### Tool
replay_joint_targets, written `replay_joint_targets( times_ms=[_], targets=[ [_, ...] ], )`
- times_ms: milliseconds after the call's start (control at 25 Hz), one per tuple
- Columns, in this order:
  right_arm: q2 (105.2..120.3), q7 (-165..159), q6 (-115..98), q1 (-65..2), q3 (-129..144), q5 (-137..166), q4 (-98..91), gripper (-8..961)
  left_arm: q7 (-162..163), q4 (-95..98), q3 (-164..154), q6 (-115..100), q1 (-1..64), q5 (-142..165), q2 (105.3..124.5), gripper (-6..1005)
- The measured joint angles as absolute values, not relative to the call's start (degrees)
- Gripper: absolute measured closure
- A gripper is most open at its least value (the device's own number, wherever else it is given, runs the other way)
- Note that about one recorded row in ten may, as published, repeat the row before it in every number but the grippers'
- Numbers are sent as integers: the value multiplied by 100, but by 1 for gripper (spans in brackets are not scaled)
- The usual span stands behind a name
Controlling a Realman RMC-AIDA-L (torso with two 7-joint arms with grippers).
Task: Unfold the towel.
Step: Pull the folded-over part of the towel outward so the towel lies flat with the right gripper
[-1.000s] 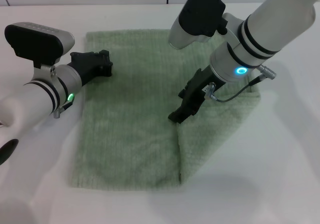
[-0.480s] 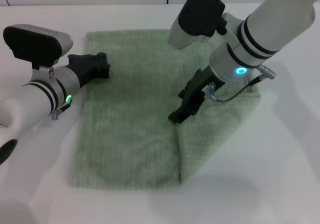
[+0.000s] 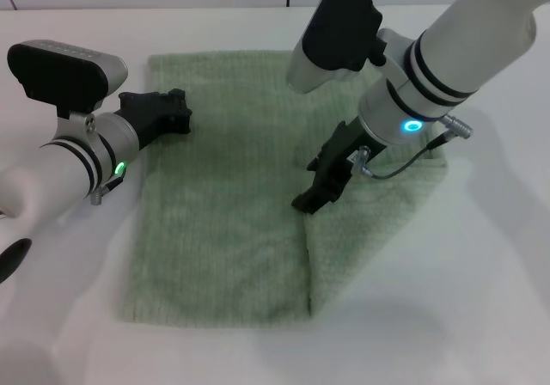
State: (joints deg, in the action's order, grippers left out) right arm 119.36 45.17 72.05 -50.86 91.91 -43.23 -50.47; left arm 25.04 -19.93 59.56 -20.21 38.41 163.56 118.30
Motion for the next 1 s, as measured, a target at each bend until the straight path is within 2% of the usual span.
replay_joint_targets(
  times_ms=[560,760,880,1000],
  targets=[
    [11936,4499,7174,-5134,9219,-4315,-4971,577,2509,-1995,5968,-2021,3841,16356,11830,1001],
    [11933,4488,7214,-5135,9220,-4289,-4973,592,2516,-1995,5968,-2021,3841,16356,11830,1001],
    [11930,4486,7226,-5140,9220,-4260,-4973,746,2527,-1995,5960,-2021,3841,16356,11830,1001],
    [11928,4484,7242,-5141,9220,-4257,-4988,810,2541,-1995,5953,-2021,3841,16356,11830,1001]
  ],
)
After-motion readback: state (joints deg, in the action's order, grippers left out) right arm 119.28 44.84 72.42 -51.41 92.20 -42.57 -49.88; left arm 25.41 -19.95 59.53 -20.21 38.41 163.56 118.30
